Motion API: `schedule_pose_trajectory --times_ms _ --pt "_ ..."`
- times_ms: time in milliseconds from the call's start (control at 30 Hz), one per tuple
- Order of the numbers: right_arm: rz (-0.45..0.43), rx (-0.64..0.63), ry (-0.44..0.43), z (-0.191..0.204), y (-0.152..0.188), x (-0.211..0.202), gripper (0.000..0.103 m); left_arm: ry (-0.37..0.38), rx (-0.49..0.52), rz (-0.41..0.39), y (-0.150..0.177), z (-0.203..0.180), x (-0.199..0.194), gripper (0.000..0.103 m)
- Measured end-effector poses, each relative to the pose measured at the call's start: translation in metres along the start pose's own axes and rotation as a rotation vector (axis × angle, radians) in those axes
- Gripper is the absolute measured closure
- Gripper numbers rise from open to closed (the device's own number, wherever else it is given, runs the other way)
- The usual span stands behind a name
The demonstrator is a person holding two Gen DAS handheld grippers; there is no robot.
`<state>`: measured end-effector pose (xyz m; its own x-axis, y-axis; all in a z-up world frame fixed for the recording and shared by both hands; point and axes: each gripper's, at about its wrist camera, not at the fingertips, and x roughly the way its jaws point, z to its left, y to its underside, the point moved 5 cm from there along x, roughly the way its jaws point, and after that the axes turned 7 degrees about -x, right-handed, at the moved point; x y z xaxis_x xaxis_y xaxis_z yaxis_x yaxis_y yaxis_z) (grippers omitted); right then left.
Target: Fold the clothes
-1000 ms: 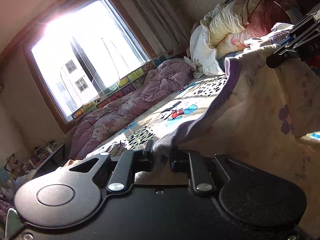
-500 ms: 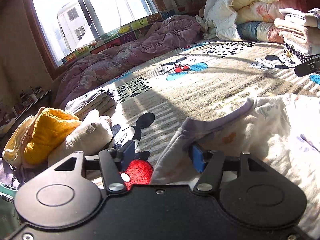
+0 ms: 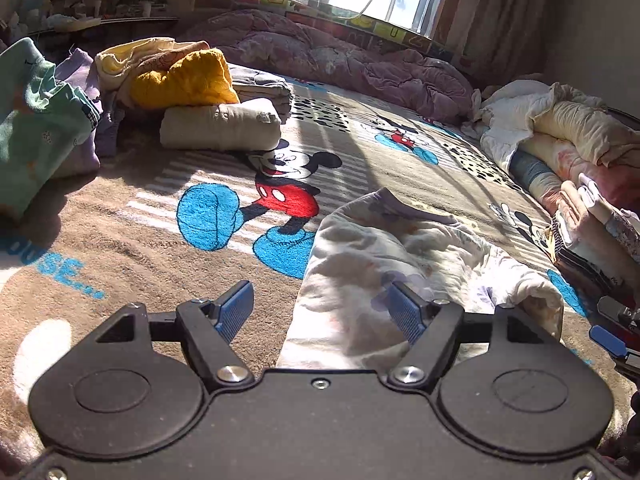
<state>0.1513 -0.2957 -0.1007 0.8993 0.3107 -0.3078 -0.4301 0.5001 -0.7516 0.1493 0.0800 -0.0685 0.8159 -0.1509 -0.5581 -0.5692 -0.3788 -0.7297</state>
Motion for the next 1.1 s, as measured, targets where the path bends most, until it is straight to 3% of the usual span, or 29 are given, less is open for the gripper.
schedule_pose_trajectory --times_ms 167,300,400,533,600,667,733,867,900,1100 --pt "0.032 0.107 -0.071 -0.007 0.032 -0.014 0.036 0.052 -0.243 0.096 0.022 0.034 -0.026 0.028" --pt "0.045 0.155 -0.089 -0.017 0.047 -0.021 0.035 0.066 -0.449 0.17 0.042 0.058 -0.035 0.028" --pt "0.063 0.168 -0.091 -0.025 0.059 -0.026 0.035 0.119 -0.604 0.228 0.06 0.068 -0.037 0.028" --pt "0.088 0.199 -0.093 -0.036 0.07 -0.028 0.035 0.198 -0.776 0.258 0.079 0.072 -0.031 0.029" --pt "0.086 0.216 -0.095 -0.039 0.07 -0.028 0.035 0.205 -0.807 0.26 0.085 0.073 -0.025 0.03" --pt "0.087 0.215 -0.1 -0.039 0.07 -0.026 0.035 0.204 -0.827 0.25 0.089 0.074 -0.019 0.036" --pt "0.093 0.21 -0.105 -0.039 0.071 -0.023 0.034 0.174 -0.804 0.229 0.086 0.076 -0.016 0.06" --pt "0.122 0.182 -0.106 -0.036 0.078 -0.014 0.034 0.164 -0.671 0.181 0.073 0.067 -0.011 0.083" --pt "0.127 0.175 -0.107 -0.035 0.08 -0.012 0.034 0.163 -0.63 0.16 0.067 0.065 -0.012 0.093" --pt "0.139 0.086 -0.1 -0.026 0.082 -0.006 0.034 0.153 -0.365 0.011 0.024 0.051 -0.023 0.098"
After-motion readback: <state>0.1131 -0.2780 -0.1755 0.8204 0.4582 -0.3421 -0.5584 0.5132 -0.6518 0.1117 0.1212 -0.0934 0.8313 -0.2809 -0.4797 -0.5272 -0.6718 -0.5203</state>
